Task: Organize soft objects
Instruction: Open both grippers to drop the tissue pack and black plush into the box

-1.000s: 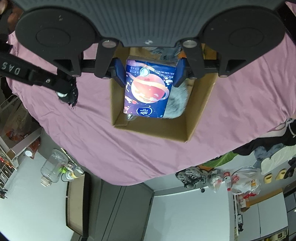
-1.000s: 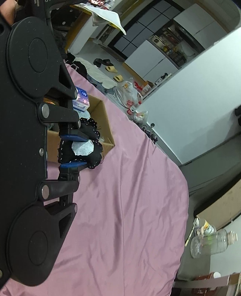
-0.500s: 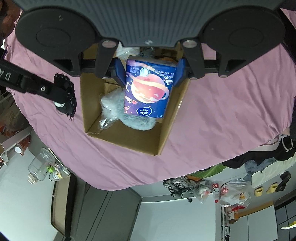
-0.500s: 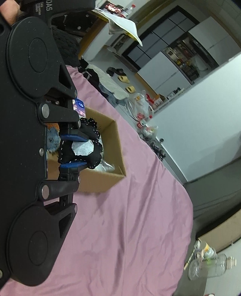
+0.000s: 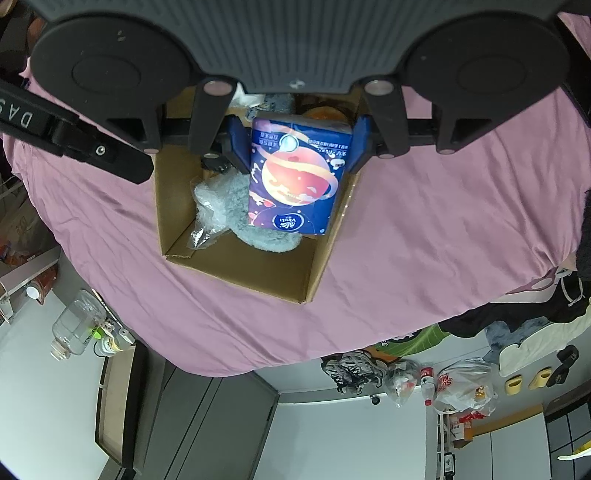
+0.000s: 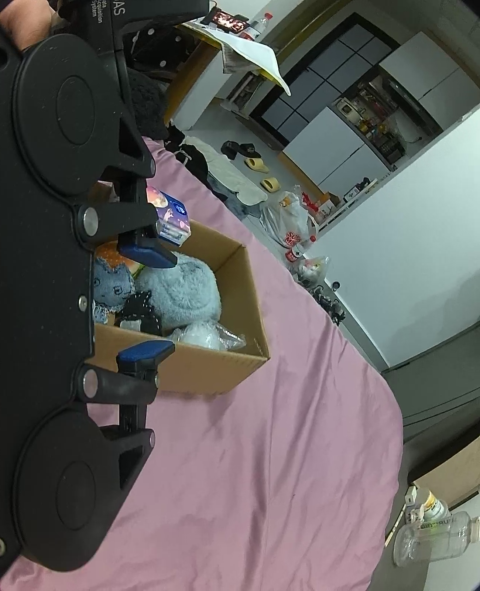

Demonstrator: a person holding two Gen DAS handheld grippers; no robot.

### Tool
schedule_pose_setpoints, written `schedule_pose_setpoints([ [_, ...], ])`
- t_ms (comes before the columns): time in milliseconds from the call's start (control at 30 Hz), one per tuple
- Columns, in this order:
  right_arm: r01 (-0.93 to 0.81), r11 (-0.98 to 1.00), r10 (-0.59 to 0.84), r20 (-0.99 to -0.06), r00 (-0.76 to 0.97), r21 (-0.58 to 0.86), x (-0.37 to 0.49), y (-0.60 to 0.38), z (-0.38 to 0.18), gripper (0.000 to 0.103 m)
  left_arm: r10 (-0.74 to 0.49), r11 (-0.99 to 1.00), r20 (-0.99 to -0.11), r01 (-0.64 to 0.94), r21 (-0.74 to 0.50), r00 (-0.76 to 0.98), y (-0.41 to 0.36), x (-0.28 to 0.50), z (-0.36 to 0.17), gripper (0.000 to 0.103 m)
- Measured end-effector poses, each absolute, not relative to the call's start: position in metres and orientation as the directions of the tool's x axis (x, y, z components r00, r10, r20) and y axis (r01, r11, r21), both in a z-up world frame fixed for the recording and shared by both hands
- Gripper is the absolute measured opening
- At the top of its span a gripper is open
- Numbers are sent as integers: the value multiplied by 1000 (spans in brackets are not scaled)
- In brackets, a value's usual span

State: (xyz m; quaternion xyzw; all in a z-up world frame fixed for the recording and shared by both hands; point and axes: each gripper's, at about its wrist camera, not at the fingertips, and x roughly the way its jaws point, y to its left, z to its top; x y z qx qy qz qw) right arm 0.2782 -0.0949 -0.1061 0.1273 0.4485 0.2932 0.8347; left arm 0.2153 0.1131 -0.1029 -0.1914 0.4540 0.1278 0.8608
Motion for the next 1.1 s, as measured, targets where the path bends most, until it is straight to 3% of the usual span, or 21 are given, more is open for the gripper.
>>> schedule_pose_setpoints([
  [433, -327, 804, 594, -670, 445, 496, 281, -116, -105, 44, -2, 922, -830, -320, -217, 558, 82, 228, -100, 55],
  [567, -318, 808, 590, -672, 447, 496, 276, -122, -104, 49, 15, 919, -832, -336, -207, 555, 88, 224, -96, 58],
  [833, -267, 837, 547, -708, 446, 478, 266, -140, -103, 53, 27, 926, -849, -333, -178, 528, 88, 216, -83, 72],
  [1100, -234, 855, 515, -695, 502, 464, 244, -155, -78, 77, -15, 944, -848, -271, -186, 529, 80, 204, -65, 80],
])
